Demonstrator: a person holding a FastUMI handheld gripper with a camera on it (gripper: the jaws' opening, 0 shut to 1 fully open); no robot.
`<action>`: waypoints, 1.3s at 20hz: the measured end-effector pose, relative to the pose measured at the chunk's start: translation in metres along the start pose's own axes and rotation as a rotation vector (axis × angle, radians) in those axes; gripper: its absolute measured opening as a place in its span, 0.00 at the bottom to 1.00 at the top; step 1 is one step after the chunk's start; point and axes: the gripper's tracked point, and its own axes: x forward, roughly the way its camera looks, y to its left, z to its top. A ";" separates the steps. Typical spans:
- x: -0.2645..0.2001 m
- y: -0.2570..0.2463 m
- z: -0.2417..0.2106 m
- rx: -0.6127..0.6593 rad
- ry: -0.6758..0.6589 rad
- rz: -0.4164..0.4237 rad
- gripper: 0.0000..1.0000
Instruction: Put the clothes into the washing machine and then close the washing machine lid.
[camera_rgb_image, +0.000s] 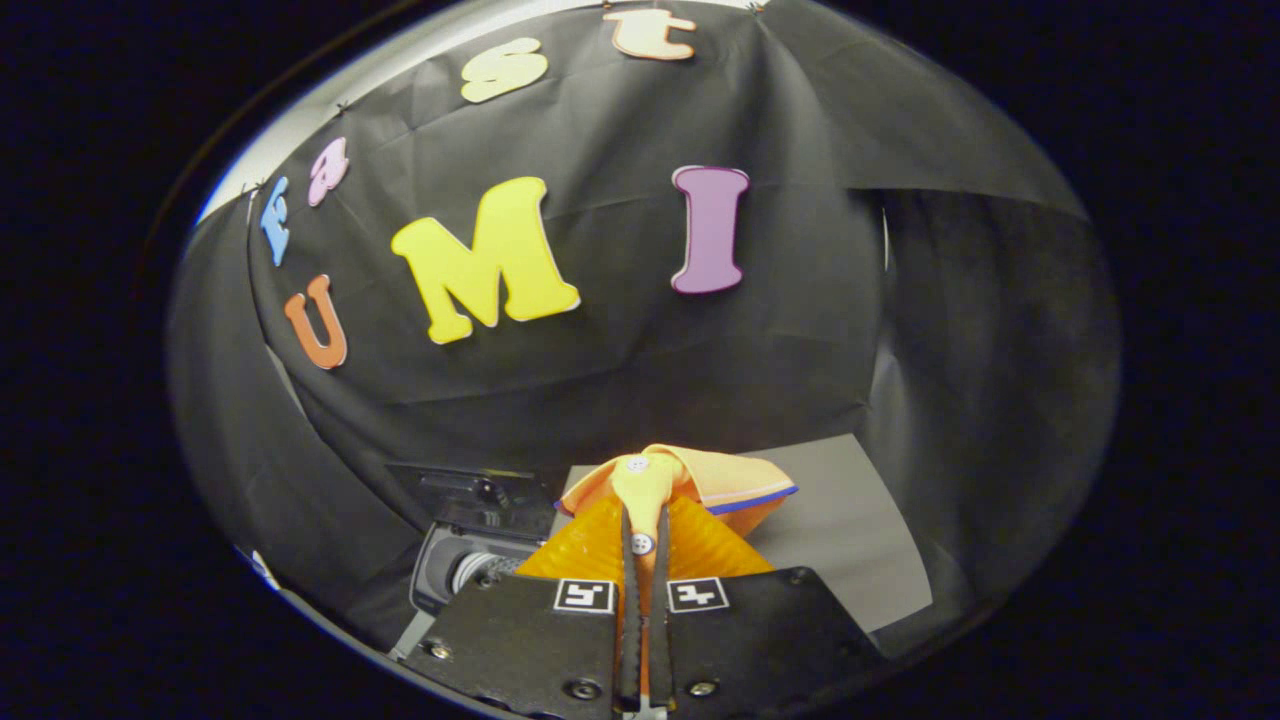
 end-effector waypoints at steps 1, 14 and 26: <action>-0.003 0.012 0.006 -0.009 -0.012 0.011 0.06; -0.022 0.185 0.024 -0.081 -0.064 0.234 0.07; 0.048 0.289 -0.054 -0.100 0.097 0.334 0.06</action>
